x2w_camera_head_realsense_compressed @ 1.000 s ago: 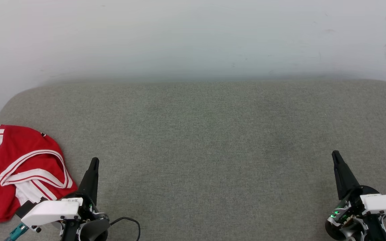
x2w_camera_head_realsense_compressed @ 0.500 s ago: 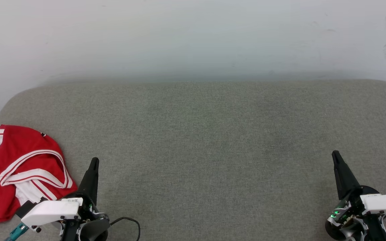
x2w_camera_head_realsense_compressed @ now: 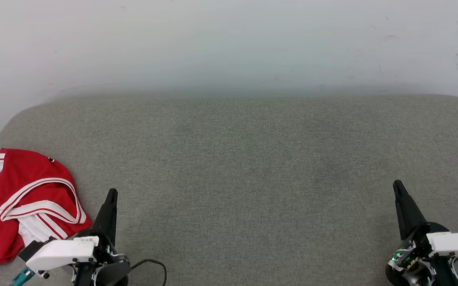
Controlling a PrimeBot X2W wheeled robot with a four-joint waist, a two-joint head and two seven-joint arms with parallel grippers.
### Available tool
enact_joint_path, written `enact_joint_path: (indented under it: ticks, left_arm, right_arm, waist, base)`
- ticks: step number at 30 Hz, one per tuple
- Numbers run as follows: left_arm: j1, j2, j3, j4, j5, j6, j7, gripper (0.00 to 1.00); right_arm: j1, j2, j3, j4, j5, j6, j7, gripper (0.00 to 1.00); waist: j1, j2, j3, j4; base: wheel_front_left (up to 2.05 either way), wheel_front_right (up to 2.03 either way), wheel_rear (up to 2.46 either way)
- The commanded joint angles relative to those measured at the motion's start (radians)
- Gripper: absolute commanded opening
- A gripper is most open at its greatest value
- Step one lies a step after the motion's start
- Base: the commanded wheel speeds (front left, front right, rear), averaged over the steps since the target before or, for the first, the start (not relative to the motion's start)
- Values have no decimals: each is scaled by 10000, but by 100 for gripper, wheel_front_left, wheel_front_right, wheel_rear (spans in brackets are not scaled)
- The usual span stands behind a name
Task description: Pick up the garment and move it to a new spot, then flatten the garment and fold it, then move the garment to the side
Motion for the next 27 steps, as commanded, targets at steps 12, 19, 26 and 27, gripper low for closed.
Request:
enact_joint_path:
  ticks: [12,19,26,27]
  left_arm:
    - [195,-17,-611,-51,178,2,-423,100]
    - [243,-6,-937,-425,643,1,-758,100]
    - [326,15,-1072,-773,2156,1,-1063,100]
    - [327,15,-1111,-824,2434,1,-1107,100]
  right_arm:
    - [431,13,210,-203,-127,-2,-398,100]
    - [559,-62,413,-531,-611,-2,-744,100]
    - [672,-164,473,-850,-2131,-2,-1058,100]
    - [688,-160,462,-907,-2419,-2,-1101,100]
  waist:
    - [0,-1,-11,14]
    - [0,-1,-48,20]
    - [0,-1,-90,29]
    - [0,-1,-95,29]
  base:
    - [0,0,0]
    - [0,0,0]
    - [0,0,0]
    - [0,0,0]
